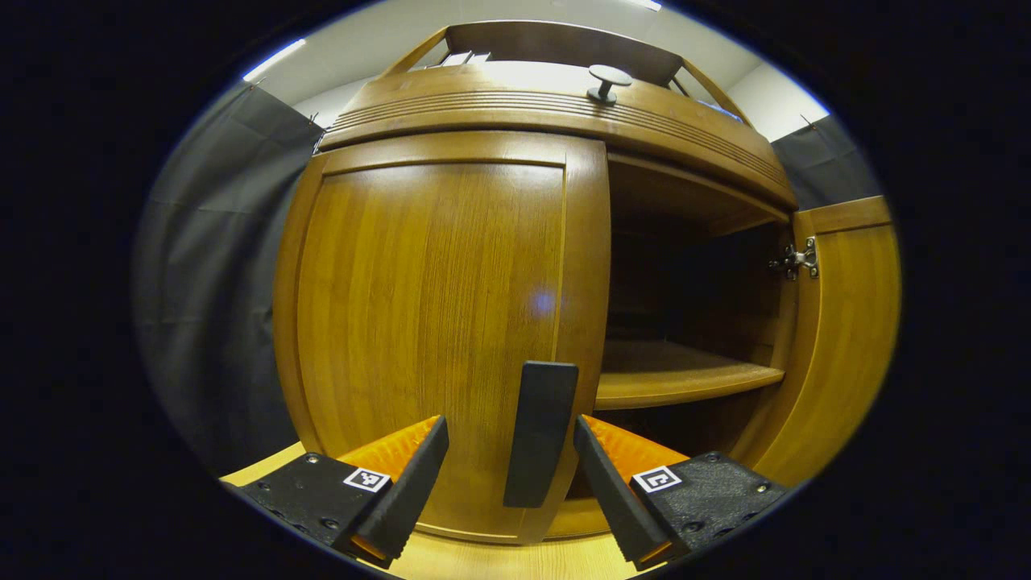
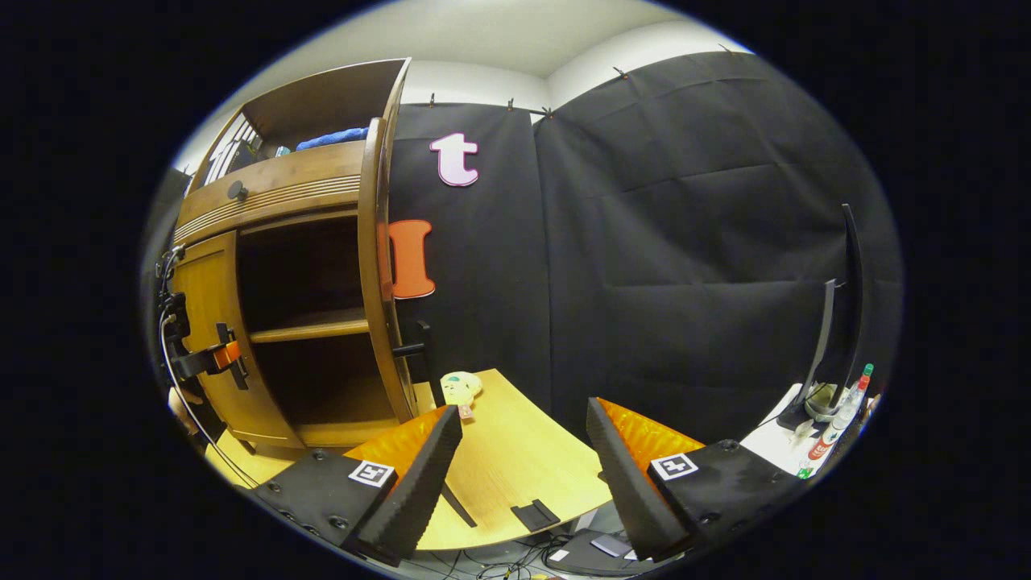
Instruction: Open the right door of the double-door shoe cabinet with the right hand, and open the left door with the left hand.
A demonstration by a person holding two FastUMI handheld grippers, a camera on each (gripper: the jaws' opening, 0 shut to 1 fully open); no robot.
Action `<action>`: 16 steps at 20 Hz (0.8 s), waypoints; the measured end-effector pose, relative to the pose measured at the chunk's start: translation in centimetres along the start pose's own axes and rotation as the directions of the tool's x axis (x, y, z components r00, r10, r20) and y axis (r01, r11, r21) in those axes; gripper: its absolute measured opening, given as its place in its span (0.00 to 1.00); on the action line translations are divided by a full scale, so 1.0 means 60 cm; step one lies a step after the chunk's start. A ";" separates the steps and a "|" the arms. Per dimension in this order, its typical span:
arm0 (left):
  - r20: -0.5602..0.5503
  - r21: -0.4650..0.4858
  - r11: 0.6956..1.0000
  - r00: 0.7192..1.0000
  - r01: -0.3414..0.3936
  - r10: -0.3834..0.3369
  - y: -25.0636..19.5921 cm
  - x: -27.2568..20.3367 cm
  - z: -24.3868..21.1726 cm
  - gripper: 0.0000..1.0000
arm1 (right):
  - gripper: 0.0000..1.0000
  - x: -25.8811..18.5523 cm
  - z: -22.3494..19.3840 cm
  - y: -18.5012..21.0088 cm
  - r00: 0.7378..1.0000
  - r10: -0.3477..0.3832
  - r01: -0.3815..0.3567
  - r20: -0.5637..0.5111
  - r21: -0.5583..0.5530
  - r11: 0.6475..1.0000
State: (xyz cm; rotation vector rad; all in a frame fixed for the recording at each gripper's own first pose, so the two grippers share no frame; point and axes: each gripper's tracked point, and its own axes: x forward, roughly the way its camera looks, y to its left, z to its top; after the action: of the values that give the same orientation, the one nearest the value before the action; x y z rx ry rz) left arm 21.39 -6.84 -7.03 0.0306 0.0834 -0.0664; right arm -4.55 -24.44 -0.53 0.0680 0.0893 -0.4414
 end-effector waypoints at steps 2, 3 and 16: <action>-0.010 0.012 1.000 1.000 0.007 -0.007 -0.002 0.013 -0.009 0.92 | 0.94 0.001 0.000 -0.001 1.000 -0.007 0.007 -0.001 -0.003 1.000; -0.014 0.020 1.000 1.000 0.007 -0.007 -0.002 0.017 -0.013 0.91 | 0.94 0.001 -0.001 -0.001 1.000 -0.009 0.009 -0.001 -0.002 1.000; -0.003 0.065 0.998 1.000 -0.004 0.004 -0.019 -0.009 -0.014 0.18 | 0.94 0.001 0.000 0.015 1.000 0.003 -0.003 -0.002 0.003 1.000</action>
State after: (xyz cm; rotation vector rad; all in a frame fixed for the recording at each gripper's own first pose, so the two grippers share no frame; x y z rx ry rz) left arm 20.69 -7.92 -7.85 0.0958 0.0841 -0.0651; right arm -4.09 -23.67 -0.51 0.0721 0.0908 -0.4382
